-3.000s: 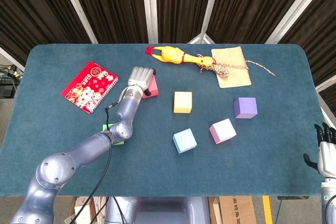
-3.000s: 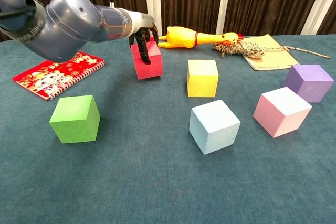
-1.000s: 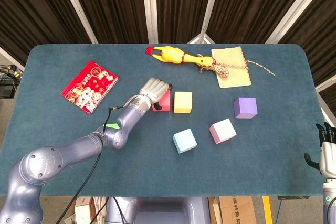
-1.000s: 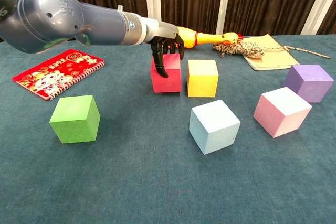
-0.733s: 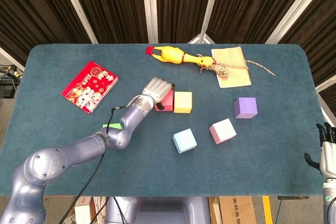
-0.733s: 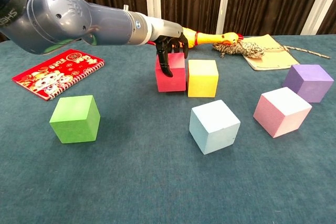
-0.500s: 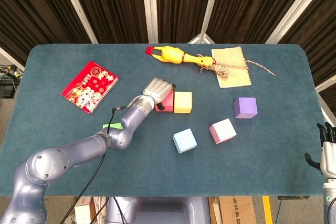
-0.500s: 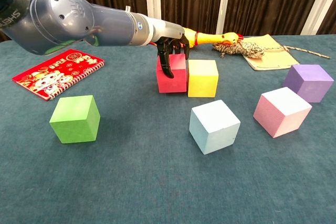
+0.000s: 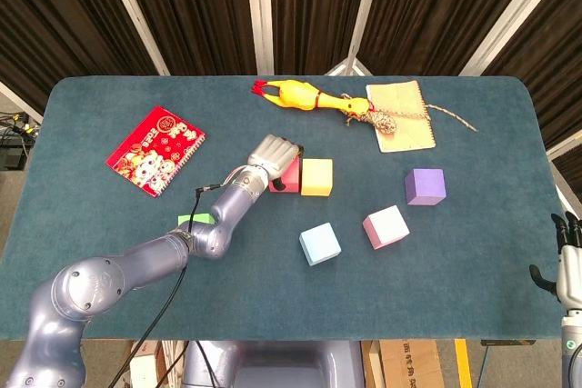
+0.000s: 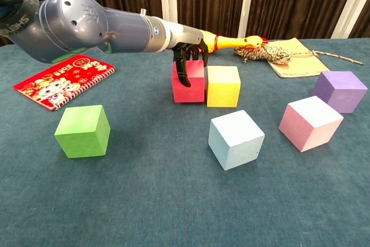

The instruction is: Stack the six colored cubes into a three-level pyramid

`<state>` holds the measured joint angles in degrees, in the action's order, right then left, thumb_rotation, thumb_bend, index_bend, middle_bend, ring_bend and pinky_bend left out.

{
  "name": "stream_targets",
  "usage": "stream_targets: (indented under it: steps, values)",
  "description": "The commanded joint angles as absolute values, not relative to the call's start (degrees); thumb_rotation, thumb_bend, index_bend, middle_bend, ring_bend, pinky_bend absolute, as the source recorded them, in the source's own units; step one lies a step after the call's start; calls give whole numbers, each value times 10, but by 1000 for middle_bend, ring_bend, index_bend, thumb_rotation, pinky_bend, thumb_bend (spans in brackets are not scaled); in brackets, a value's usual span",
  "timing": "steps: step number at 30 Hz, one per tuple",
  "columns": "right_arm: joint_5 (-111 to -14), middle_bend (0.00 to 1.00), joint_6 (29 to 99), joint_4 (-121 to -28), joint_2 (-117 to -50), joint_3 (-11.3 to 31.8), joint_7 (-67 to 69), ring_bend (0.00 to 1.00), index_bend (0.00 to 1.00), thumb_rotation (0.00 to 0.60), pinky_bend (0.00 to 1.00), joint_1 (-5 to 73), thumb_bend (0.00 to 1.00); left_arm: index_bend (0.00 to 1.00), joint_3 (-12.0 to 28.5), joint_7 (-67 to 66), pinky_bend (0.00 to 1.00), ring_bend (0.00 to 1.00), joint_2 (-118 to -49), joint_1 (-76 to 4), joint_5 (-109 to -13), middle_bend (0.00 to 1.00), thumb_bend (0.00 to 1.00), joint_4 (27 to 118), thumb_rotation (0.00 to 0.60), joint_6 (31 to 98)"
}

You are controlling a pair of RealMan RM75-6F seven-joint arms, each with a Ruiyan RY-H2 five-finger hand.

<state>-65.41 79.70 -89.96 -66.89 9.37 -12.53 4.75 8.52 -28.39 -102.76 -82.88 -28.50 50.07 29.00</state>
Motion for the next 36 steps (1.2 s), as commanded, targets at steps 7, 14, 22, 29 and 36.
stream_targets:
  steps: [7,14,22,29,36]
  values:
    - [-655,72,798,-901,-668,94,-124,80,112,600,0,47,281,275,87,-283,361,267,-1032,-830,-283,350,305,498,600,287]
    - [-655,73,798,-902,-667,94,-122,80,112,600,0,46,282,275,87,-287,361,267,-1033,-834,-279,344,305,500,600,288]
    - [-654,73,799,-902,-664,95,-119,80,112,600,0,45,281,274,85,-293,361,267,-1038,-836,-268,340,305,495,600,289]
    - [-655,72,799,-904,-663,94,-118,80,112,600,0,44,281,274,86,-298,360,267,-1041,-837,-264,337,305,492,600,291]
    - [-654,73,797,-904,-662,95,-117,80,112,600,0,44,281,274,85,-302,361,267,-1044,-838,-262,337,305,489,600,291]
